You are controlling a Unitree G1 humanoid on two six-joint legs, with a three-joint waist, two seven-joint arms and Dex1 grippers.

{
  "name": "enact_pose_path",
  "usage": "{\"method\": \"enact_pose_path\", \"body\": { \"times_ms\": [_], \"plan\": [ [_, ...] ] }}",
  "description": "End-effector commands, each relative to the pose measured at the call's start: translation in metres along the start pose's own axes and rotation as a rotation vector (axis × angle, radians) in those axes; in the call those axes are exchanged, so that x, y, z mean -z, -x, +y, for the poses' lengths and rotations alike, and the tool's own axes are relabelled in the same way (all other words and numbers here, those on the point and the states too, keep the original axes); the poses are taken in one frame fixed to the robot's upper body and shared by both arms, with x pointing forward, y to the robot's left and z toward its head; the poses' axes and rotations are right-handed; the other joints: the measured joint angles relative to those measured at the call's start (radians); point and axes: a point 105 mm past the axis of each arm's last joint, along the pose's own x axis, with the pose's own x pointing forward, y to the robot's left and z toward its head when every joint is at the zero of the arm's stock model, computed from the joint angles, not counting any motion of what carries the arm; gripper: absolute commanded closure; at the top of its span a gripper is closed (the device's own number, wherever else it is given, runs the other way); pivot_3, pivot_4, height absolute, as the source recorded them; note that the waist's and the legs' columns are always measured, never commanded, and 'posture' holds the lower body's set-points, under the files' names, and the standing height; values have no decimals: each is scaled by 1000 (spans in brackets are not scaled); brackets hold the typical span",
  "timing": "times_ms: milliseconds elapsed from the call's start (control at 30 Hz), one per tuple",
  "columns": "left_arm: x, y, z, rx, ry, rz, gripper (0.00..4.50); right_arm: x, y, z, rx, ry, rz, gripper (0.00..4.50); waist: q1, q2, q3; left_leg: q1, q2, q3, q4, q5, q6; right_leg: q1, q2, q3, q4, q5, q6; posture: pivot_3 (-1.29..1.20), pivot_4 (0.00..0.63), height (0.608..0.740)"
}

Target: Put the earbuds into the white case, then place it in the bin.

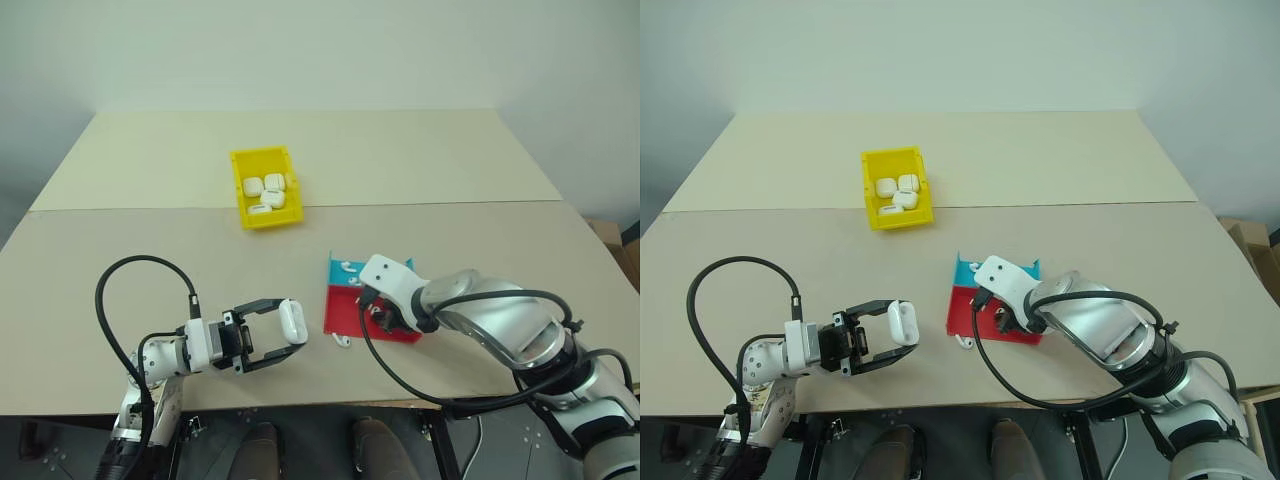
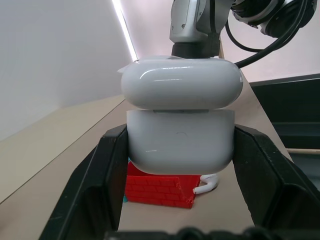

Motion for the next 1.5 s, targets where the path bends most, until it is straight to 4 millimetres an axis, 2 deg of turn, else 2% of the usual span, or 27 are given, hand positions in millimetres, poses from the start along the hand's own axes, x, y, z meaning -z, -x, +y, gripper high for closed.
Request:
{"method": "enact_pose_path", "body": {
  "times_ms": [33,467,567,633,1100,1200,1367,1500],
  "plan": [
    [-7,-3,-1,15,-44,-9,1692,-5,3,2,-2,30,-34,2632,0,0,0,0,0,0,0,0,0,0,0,0,0,0,0,0,150,740],
    [-4,-2,-3,13,-47,8,1692,-2,1,1,6,53,-26,2632,0,0,0,0,0,0,0,0,0,0,0,0,0,0,0,0,150,740],
    [-4,-2,-2,12,-49,11,1692,-2,0,1,8,70,-25,3164,0,0,0,0,0,0,0,0,0,0,0,0,0,0,0,0,150,740],
    [-3,-2,-2,11,-49,15,1692,-1,0,1,8,75,-22,3762,0,0,0,0,0,0,0,0,0,0,0,0,0,-1,1,0,150,740],
    [-6,-2,0,-2,-48,-2,1692,-3,4,-1,27,82,-39,3762,0,0,0,0,0,0,-1,0,0,0,0,0,-1,-1,1,0,150,740],
    [-11,-6,4,-12,-40,-32,1692,-9,22,-6,47,92,-93,3762,2,0,0,-1,0,0,-1,0,0,-1,0,0,-1,-1,1,0,150,740],
    [-28,-16,13,1,-5,-103,1692,-38,91,-21,45,48,-365,3762,5,0,0,-7,0,-1,-1,0,0,-6,0,0,-1,0,1,0,150,740],
    [-52,-31,28,32,35,-174,1692,-67,153,-25,18,109,-712,3762,5,0,0,-7,0,-1,-1,0,0,-6,0,-1,-1,0,1,0,150,740]
  ]
}}
